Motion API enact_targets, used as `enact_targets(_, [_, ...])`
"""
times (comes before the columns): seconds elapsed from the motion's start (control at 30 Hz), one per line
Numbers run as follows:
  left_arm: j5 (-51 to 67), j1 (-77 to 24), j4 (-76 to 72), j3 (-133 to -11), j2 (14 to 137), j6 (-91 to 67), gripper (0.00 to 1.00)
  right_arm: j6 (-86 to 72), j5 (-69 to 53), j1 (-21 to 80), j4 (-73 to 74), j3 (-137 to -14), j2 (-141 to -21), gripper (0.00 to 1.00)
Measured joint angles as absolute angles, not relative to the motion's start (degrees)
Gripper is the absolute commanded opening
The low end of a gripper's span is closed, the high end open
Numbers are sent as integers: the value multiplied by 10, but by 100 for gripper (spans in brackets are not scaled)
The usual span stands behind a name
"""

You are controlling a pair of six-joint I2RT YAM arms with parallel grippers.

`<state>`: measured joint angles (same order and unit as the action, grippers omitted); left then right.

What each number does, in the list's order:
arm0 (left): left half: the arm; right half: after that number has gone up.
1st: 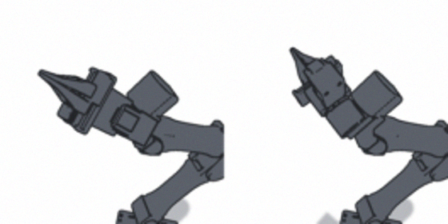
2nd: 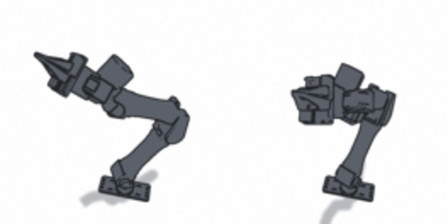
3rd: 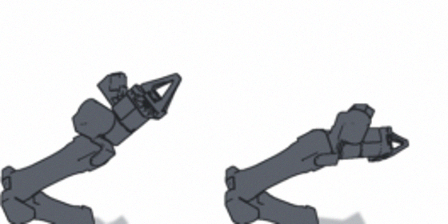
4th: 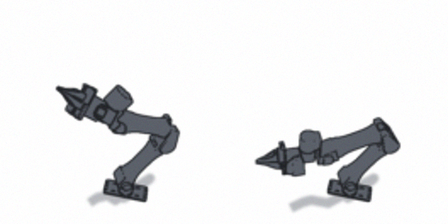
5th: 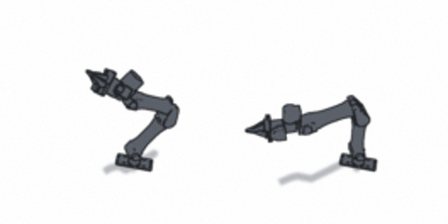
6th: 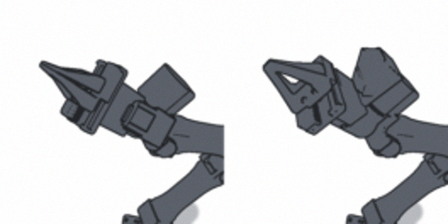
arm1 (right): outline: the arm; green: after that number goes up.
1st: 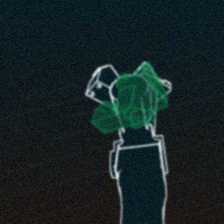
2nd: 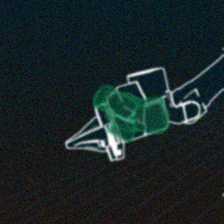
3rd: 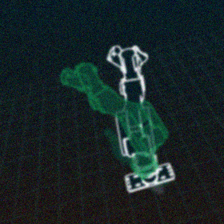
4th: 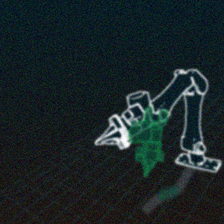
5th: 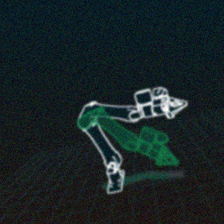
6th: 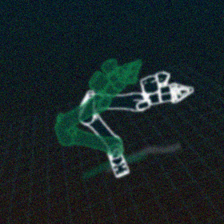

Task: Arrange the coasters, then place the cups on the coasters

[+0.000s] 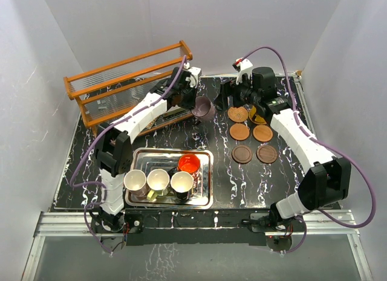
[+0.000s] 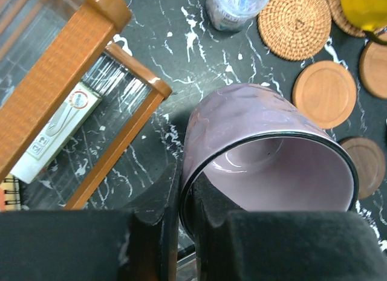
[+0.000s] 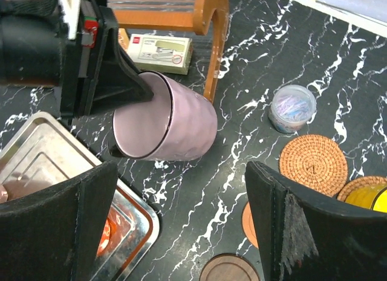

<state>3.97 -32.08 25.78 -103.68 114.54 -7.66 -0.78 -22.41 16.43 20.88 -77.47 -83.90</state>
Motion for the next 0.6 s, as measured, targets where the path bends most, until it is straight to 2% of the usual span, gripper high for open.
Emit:
enact_targets(0.27, [-36, -376, 233, -1043, 1150, -123, 0, -28, -163, 175, 208, -775, -862, 71])
enact_targets(0.6, [-111, -425, 227, -1055, 1150, -140, 0, -29, -83, 195, 225, -775, -896, 48])
